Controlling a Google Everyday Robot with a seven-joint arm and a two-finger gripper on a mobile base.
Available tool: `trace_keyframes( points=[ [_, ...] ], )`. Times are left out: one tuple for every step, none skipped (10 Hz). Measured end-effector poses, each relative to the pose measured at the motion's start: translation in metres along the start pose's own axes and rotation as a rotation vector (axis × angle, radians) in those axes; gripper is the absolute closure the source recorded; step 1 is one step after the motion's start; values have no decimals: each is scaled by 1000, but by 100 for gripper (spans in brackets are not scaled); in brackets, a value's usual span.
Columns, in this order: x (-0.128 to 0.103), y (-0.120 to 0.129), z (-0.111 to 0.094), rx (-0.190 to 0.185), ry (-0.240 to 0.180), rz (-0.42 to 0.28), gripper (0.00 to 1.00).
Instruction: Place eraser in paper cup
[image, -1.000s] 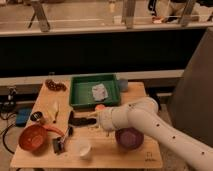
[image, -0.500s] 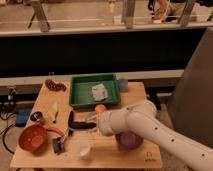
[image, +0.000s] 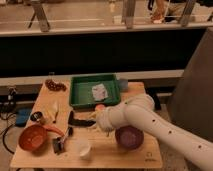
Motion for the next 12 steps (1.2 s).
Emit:
trace_keyframes(
  points=[
    [0, -4, 2, 23, 87, 56, 100],
    [0, -8, 3, 36, 148, 90, 100],
    [1, -12, 3, 47, 187, 117, 100],
    [5, -17, 5, 67, 215, 133, 100],
    [10, -21, 7, 89, 249, 153, 100],
    [16, -24, 10, 117, 275, 166, 100],
    [21, -28, 13, 142, 297, 178, 100],
    [28, -32, 16, 166, 315, 185, 100],
    [32, -38, 18, 184, 327, 189, 100],
    [34, -43, 20, 195, 334, 194, 100],
    [34, -48, 22, 205, 339, 201, 100],
    [32, -52, 23, 205, 341, 208, 100]
  ],
)
